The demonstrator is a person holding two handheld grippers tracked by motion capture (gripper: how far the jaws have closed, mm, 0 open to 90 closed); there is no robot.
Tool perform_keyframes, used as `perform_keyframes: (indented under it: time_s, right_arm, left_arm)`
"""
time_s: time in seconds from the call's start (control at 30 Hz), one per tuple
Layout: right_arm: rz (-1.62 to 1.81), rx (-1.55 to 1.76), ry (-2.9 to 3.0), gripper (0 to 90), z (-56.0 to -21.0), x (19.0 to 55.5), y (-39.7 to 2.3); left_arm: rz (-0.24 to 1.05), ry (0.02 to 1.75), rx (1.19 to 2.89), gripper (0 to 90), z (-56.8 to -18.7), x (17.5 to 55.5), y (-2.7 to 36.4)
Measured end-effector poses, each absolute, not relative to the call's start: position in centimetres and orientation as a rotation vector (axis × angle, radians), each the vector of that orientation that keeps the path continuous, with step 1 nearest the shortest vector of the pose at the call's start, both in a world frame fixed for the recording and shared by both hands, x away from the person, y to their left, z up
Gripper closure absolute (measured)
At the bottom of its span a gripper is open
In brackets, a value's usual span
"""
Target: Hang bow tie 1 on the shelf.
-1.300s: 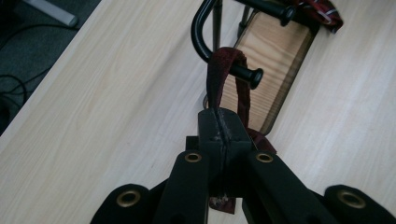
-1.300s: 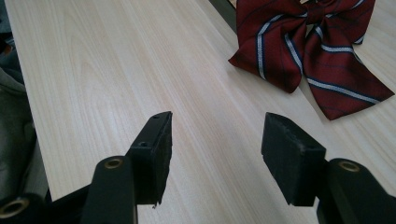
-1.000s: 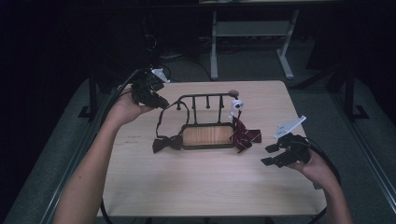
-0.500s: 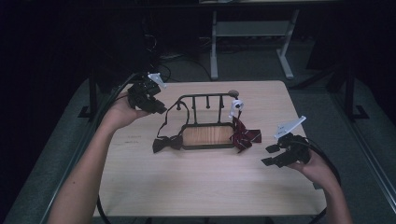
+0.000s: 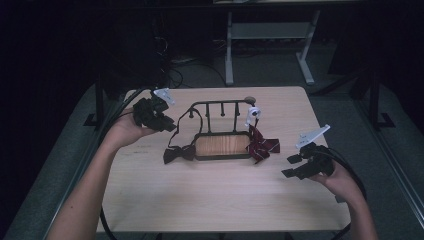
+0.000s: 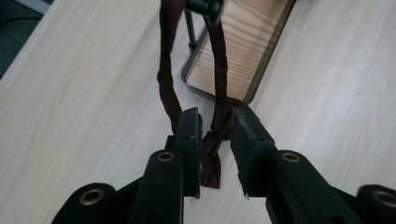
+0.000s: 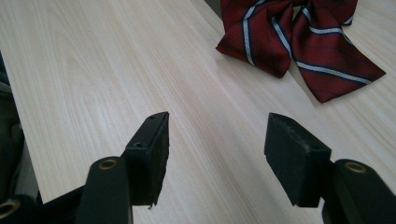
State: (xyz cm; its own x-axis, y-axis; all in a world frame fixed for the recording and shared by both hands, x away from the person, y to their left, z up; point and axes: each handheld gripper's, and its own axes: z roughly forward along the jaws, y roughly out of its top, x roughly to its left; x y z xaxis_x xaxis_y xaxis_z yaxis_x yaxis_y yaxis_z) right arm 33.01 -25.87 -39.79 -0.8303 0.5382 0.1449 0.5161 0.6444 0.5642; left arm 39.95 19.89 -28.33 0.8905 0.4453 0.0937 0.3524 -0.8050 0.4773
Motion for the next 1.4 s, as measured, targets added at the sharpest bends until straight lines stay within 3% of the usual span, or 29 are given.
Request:
perform_keyframes:
  time_s: [1.4]
  right_arm:
    - [0.932,0.934,2.812,38.0,-40.1,33.0,-26.1]
  left_arm:
    - [0.242,0.552,2.600,66.3,-31.5,36.9,22.0]
